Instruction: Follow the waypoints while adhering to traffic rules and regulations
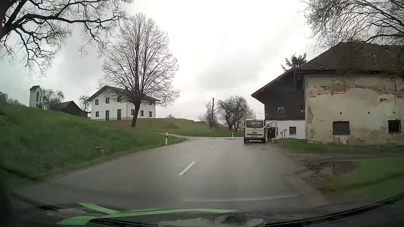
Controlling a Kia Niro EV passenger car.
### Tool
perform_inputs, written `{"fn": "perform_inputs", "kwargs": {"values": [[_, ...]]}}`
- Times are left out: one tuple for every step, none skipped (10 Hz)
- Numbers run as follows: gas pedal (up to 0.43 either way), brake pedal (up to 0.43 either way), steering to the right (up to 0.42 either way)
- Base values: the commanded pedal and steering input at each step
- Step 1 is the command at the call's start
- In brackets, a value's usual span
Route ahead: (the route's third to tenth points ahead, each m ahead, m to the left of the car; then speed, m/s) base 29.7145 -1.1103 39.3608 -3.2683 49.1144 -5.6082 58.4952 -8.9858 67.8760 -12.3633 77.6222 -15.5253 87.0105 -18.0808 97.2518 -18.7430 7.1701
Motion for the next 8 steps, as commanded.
{"fn": "perform_inputs", "kwargs": {"values": [[0.000,0.152,-0.001],[0.000,0.152,-0.002],[0.000,0.152,-0.002],[0.000,0.165,-0.002],[0.000,0.177,-0.001],[0.000,0.183,0.001],[0.000,0.183,0.004],[0.000,0.171,0.002]]}}
